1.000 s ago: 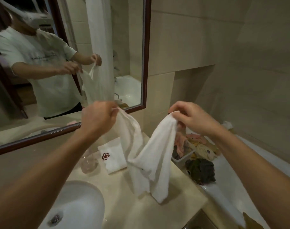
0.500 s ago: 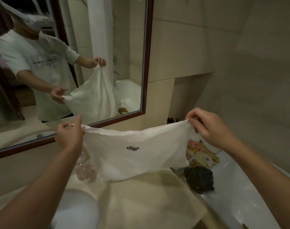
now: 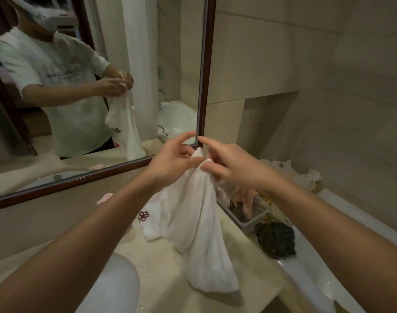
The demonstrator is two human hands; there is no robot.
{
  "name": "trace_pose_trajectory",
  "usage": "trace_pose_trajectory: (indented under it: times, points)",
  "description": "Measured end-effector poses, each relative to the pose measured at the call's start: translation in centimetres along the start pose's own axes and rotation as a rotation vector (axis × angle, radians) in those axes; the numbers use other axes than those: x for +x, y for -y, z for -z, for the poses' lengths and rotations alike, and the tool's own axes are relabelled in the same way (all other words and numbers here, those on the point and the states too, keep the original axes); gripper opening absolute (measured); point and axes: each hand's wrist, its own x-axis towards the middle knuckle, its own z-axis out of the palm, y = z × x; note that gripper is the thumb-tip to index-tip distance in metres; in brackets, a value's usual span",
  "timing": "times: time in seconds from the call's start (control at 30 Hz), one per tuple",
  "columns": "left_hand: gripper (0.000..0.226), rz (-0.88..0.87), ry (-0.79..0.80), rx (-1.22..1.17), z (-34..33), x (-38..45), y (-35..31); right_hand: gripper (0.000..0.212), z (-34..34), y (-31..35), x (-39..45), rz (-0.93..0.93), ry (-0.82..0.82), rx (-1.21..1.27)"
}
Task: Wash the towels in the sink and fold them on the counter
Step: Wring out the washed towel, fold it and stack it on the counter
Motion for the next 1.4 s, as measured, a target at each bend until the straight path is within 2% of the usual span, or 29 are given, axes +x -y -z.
trace_pose_trajectory:
  times: [0.17, 0.3, 0.47, 0.53, 0.6, 0.63, 0.73, 0.8, 0.83, 0.9, 1.0, 1.07, 1.1, 1.13, 1.23, 1.3, 1.33, 1.4]
  points:
    - [0.099, 0.061, 0.068, 0.003, 1.0, -0.3, -1.5, 0.038, 0.8, 0.2, 1.1, -0.072, 0.066, 0.089]
    - [0.099, 0.096, 0.115, -0.070, 1.3, -0.3, -0.6, 0.026, 0.8, 0.0, 1.6, -0.114, 0.099, 0.031]
    - [0.092, 0.047, 0.099, -0.170, 0.6, 0.0, 0.9, 0.015, 0.9, -0.1, 2.0, -0.011, 0.083, -0.218]
    - [0.082, -0.103, 0.030, -0.017, -0.3, -0.4, 2.2, 0.012, 0.7, -0.2, 2.0, 0.001, 0.043, -0.229]
    - [0.069, -0.233, -0.054, 0.294, -1.1, -1.2, 4.7, 0.008, 0.6, -0.7, 1.8, -0.010, 0.005, -0.220]
    - [0.061, -0.232, -0.071, 0.438, -1.3, -1.7, 6.3, 0.006, 0.7, -1.0, 1.6, -0.026, -0.013, -0.209]
    - [0.021, -0.039, -0.052, 0.654, -1.1, -3.4, 11.0, 0.004, 1.2, -1.9, 0.8, -0.068, -0.052, -0.159]
    - [0.032, 0.197, -0.046, 0.628, -1.0, -3.9, 12.4, 0.007, 1.5, -2.2, 0.4, -0.058, -0.056, -0.145]
    - [0.035, 0.341, -0.037, 0.535, -0.8, -3.8, 12.3, 0.007, 1.5, -2.3, 0.3, -0.056, -0.053, -0.152]
    - [0.027, 0.595, -0.014, 0.226, -0.3, -3.2, 11.6, 0.008, 1.4, -2.8, 0.1, -0.043, -0.058, -0.193]
    - [0.000, 0.812, -0.112, -0.376, 0.6, -1.7, 9.9, 0.007, 0.6, -3.9, -0.3, -0.016, -0.063, -0.245]
    - [0.014, 0.840, -0.242, -0.565, 1.1, -0.5, 9.7, 0.009, 0.2, -4.5, -0.7, -0.038, -0.048, -0.241]
    - [0.018, 0.818, -0.241, -0.543, 1.5, 0.1, 9.5, 0.012, 0.3, -4.9, -1.0, -0.063, -0.042, -0.246]
    - [0.019, 0.784, -0.188, -0.467, 1.9, 0.3, 9.1, 0.012, 0.5, -5.4, -1.3, -0.090, -0.040, -0.253]
    - [0.012, 0.609, 0.155, 0.010, 4.4, 0.4, 7.7, 0.009, 1.6, -7.3, -2.8, -0.132, -0.034, -0.292]
    - [0.014, 0.576, 0.264, 0.186, 5.7, 0.6, 6.6, 0.014, 1.7, -8.0, -3.5, -0.107, -0.025, -0.326]
    - [0.014, 0.584, 0.239, 0.201, 6.0, 0.9, 6.2, 0.014, 1.4, -8.0, -3.5, -0.073, -0.037, -0.327]
    - [0.009, 0.651, 0.087, 0.153, 5.7, 1.4, 5.7, 0.012, 0.7, -7.7, -3.4, -0.046, -0.094, -0.270]
